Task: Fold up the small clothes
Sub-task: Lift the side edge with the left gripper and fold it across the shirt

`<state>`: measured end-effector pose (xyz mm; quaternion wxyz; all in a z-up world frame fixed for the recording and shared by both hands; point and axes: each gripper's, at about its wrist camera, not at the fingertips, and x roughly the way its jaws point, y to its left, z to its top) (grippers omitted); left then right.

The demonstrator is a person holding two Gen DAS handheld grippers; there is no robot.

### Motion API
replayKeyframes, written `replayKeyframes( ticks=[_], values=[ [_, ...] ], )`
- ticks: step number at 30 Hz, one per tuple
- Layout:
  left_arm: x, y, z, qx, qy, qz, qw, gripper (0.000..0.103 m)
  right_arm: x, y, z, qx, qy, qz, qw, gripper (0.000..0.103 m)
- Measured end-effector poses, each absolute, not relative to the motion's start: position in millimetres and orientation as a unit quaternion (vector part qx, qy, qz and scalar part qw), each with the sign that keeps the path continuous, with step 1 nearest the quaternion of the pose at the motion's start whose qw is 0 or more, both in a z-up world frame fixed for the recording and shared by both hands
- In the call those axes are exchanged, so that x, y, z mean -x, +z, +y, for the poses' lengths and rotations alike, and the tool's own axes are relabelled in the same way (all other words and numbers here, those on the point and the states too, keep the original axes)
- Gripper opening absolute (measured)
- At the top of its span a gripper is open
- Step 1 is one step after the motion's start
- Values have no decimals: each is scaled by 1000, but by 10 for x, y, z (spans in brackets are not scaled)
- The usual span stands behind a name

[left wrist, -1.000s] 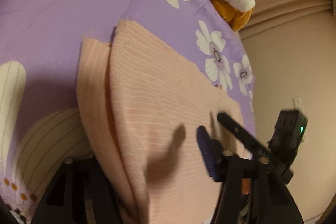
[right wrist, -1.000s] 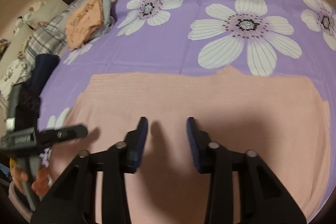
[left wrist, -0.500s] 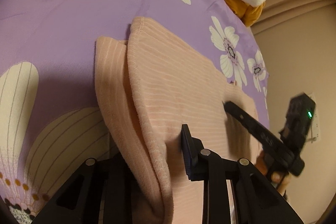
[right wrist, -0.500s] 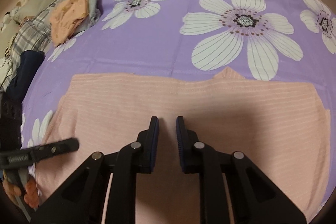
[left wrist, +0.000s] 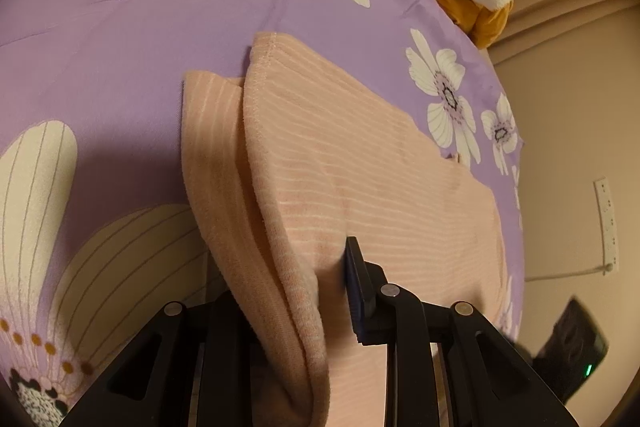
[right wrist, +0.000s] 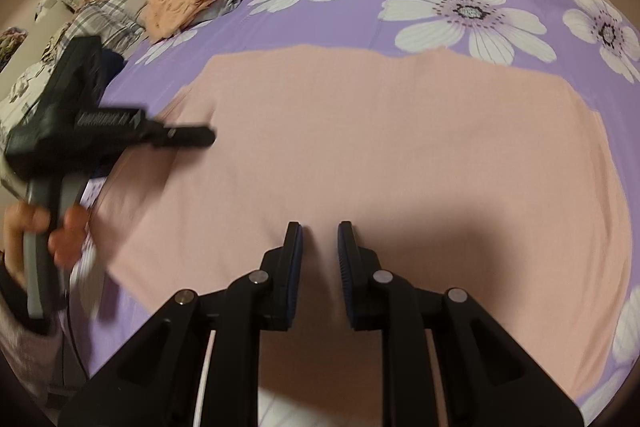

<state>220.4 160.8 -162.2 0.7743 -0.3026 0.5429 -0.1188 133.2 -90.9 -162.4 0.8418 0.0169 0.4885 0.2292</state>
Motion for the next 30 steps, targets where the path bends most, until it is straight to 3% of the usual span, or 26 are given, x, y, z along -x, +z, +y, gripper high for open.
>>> replayKeyframes(
  ticks=[7,12,22,30],
  values=[
    [-2197,-1539,1546,293,-98,547,778,20,-822,-1720,-966,5,252,490,834,20],
    [-2143,-1359,1489,279,-92,534,793,13,-748,-1677,-1113,-39,269,499,823,20],
    [-2072,-846,1160,224,-97,508,826,11,-795,-1542,-1450,-119,257,475,833,20],
    [-2162,-587,462,148,-108,518,836,11,-813,-1496,-1894,-181,234,455,840,21]
  ],
)
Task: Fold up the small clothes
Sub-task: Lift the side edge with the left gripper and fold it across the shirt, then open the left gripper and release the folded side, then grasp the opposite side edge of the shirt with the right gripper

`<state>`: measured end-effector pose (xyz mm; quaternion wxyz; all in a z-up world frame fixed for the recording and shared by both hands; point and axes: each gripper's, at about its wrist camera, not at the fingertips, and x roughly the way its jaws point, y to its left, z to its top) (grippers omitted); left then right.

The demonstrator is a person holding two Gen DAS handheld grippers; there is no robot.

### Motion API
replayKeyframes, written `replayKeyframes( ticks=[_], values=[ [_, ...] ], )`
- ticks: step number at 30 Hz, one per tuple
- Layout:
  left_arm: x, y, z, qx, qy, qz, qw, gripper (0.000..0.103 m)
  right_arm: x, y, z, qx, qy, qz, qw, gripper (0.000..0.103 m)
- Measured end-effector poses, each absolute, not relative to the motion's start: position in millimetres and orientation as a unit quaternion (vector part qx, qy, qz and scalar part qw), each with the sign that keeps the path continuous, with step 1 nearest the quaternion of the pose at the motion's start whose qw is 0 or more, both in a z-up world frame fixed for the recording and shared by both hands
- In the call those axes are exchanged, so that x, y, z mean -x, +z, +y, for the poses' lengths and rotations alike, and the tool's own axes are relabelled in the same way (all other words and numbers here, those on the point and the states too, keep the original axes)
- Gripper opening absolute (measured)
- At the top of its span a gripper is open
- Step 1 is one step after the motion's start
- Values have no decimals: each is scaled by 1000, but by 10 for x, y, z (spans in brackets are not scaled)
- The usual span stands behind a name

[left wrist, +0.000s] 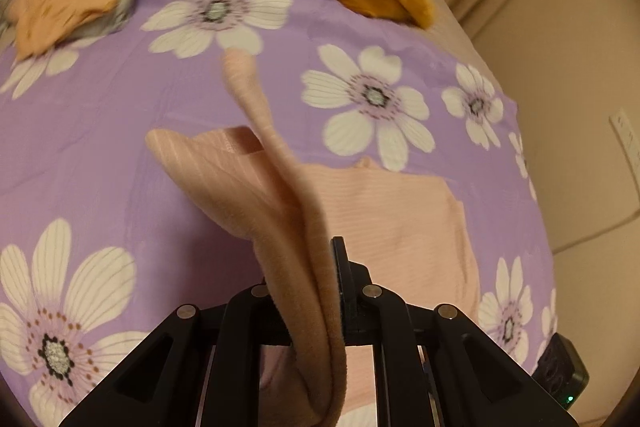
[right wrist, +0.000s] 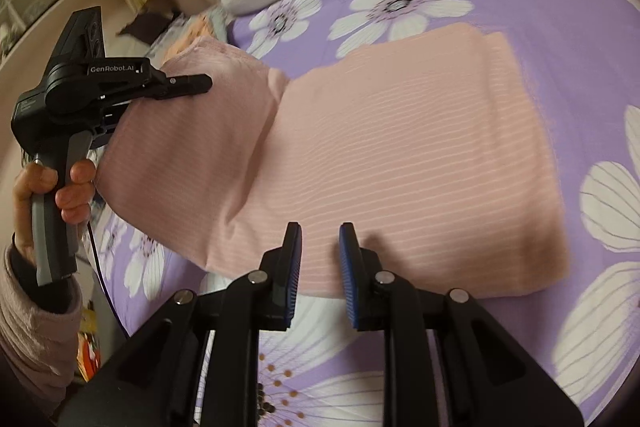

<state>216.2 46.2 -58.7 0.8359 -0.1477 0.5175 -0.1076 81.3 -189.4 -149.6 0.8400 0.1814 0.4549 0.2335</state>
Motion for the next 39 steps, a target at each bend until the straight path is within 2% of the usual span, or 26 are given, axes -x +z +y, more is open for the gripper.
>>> replayKeyframes(
  ticks=[8,12,15,16,17,22,27,39],
  values=[
    [-2311,-926,-275,128,-128,582,793,11,-758,-1545,-2390,-238,197,438,844,24],
    [-2347,-1132,-473,127,-125,614,769,13,-748,-1622,-2558,-266,185,437,839,30],
    [-2310,-1141,-541,128,-138,620,761,31,-760,-1653,-2662,-282,176,435,837,37],
    [-2299,-1123,-560,128,-147,623,758,40,-763,-1665,-2696,-288,174,433,836,39],
    [-2273,-1089,-578,132,-158,622,755,42,-773,-1675,-2724,-296,172,432,835,40],
    [-2179,-943,-567,138,-183,600,766,42,-781,-1692,-2823,-331,176,423,825,44],
    [-1954,-845,-208,154,-186,566,788,42,-852,-1667,-2743,-332,196,425,819,45],
    [-1477,-1164,620,192,-140,567,789,42,-1580,-1640,-2288,-287,214,447,820,49]
  ],
)
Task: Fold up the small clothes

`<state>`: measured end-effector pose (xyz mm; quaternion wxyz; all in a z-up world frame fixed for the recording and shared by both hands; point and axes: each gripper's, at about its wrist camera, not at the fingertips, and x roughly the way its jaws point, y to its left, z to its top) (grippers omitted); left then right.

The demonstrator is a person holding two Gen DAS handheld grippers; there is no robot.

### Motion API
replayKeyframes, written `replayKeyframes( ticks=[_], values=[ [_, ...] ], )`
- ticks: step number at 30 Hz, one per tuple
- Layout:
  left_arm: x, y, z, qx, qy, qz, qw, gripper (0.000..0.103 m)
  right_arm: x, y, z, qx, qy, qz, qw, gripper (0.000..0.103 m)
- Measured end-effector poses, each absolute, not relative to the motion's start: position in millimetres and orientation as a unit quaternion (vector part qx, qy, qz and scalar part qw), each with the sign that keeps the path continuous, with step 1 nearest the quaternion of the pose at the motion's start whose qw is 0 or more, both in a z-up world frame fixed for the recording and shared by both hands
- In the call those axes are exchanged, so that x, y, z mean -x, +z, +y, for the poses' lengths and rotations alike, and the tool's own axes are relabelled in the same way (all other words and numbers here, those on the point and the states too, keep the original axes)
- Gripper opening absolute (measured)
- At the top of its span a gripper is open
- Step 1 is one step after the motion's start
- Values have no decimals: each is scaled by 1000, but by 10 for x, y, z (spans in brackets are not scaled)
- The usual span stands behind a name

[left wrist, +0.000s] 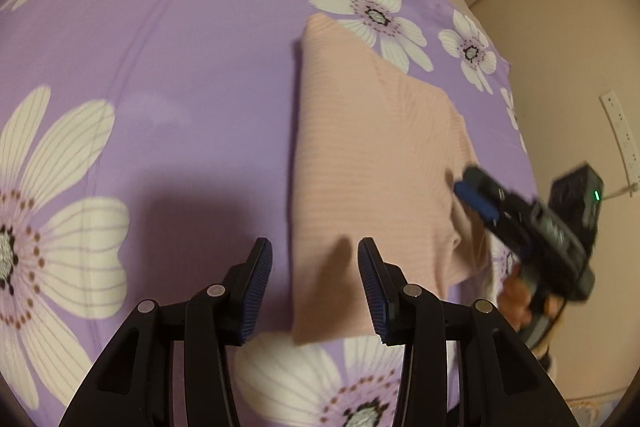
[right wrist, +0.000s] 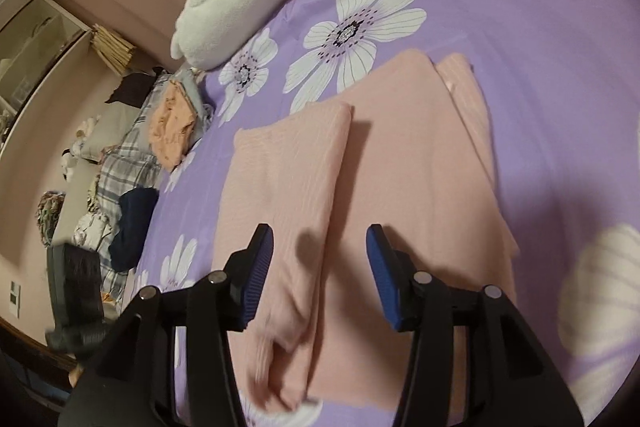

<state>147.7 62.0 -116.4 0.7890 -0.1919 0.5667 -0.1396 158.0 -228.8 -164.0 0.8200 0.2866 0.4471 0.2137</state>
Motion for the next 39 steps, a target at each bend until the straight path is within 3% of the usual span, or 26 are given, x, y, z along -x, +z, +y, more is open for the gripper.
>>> replayKeyframes(
  ticks=[8,12,17,19,22,31,39],
  values=[
    [-1509,-1261,680,209,-155,565,783,42,-1911,-1781,-2187,-303,221,459,805,50],
    [-1514,-1290,692,210,-163,566,780,42,-2051,-1826,-2160,-316,228,458,799,44],
    [-1515,-1323,748,219,-163,569,776,42,-2155,-1841,-2059,-309,231,460,800,29],
    [-1533,-1331,773,220,-162,570,775,42,-2156,-1808,-1989,-282,228,459,811,17],
    [-1536,-1332,798,224,-158,571,774,42,-2148,-1732,-1944,-254,223,450,827,10],
    [-1532,-1250,693,211,-171,565,779,42,-2136,-1199,-2103,-201,206,400,870,9],
    [-1634,-1088,374,176,-202,550,791,42,-2248,-1240,-2507,-193,155,425,871,10]
  ],
)
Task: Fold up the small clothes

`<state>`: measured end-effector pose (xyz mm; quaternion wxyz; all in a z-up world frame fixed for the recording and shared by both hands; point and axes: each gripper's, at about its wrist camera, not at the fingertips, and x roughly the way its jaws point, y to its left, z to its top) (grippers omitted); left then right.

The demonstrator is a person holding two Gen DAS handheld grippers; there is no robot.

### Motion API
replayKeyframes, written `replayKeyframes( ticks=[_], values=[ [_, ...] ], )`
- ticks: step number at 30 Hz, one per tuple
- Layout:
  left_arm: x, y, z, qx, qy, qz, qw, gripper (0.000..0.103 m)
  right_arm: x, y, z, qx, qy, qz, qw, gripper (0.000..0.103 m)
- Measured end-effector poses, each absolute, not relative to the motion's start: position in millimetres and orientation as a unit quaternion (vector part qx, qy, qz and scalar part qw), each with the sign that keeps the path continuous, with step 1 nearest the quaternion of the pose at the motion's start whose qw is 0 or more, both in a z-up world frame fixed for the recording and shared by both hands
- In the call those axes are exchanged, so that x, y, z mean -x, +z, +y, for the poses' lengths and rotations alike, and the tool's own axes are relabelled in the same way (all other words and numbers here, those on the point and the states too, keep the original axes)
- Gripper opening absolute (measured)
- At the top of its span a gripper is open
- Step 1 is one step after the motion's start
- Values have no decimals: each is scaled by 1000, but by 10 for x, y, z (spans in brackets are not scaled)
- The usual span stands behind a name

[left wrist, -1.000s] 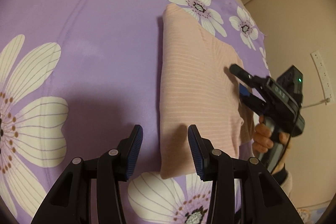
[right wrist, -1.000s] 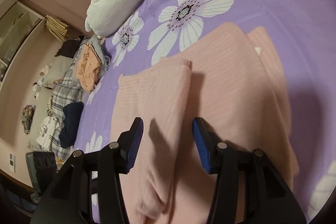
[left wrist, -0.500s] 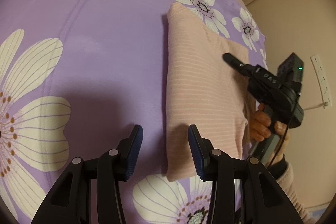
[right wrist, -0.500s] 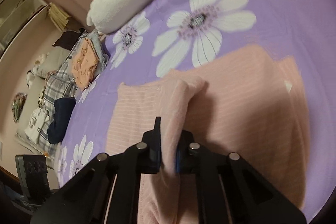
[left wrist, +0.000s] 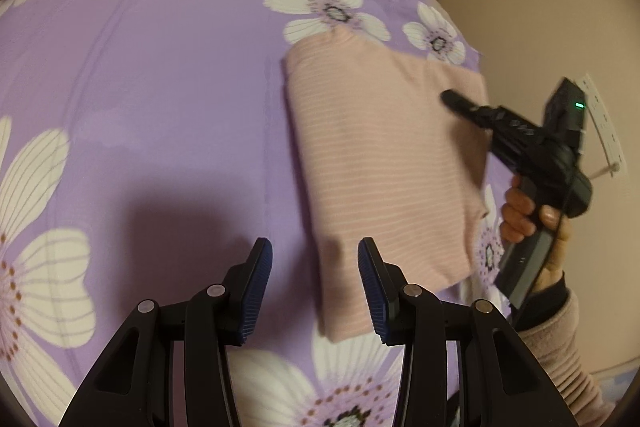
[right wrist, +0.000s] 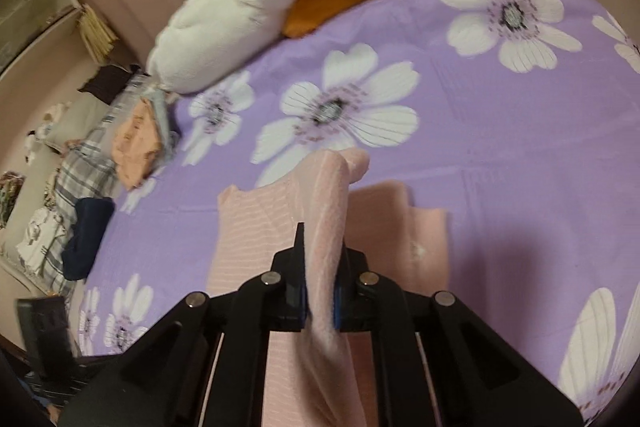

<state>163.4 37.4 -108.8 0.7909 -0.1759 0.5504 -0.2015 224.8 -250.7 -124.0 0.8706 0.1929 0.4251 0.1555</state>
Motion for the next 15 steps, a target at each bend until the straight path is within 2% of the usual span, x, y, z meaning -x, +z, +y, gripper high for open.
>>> replayKeyframes(
  ticks=[6,8,11,15],
  values=[
    [-1740,-1034,126,155,-217,545,795,42,-2359,-1551,-2566,-206,143,462,851,14],
    [-1782,-997,60,147,-223,538,799,42,-2366,-1555,-2610,-213,139,465,848,21],
    [-1869,-942,13,144,-227,522,809,42,-2273,-1340,-2756,-197,97,427,877,23],
    [-2023,-917,-34,147,-230,499,822,42,-2019,-1015,-2842,-182,127,377,899,22]
  ],
)
